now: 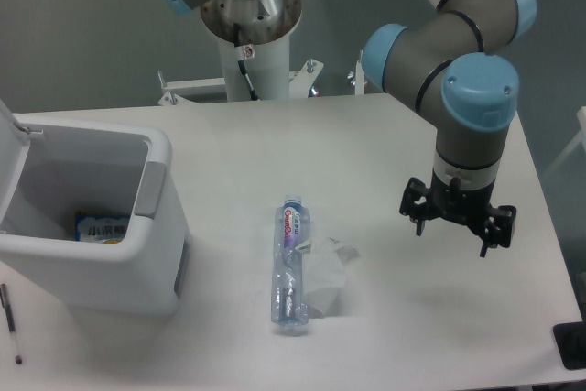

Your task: Open the trash can

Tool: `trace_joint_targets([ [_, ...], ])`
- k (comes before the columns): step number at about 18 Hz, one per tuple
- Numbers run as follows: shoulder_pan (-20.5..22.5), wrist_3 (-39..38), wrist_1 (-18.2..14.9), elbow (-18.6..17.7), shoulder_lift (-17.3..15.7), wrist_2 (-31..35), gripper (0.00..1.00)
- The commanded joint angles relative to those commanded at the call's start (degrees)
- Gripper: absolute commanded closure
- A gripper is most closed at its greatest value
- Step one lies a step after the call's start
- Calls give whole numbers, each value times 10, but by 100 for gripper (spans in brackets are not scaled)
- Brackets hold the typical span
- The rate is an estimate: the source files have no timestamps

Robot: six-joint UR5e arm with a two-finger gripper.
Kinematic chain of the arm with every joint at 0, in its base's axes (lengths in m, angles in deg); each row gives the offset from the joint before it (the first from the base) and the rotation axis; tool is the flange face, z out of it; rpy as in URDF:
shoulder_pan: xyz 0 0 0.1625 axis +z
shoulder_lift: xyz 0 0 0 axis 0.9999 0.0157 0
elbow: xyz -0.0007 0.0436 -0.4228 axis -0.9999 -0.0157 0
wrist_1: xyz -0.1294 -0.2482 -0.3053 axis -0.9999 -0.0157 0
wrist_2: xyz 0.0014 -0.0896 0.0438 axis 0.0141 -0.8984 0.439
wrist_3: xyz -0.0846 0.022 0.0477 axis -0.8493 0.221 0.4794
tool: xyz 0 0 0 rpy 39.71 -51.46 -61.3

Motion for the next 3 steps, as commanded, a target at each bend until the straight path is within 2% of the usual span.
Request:
trace_joint_targets([
  [3, -1, -3, 1, -1, 0, 0, 0],
])
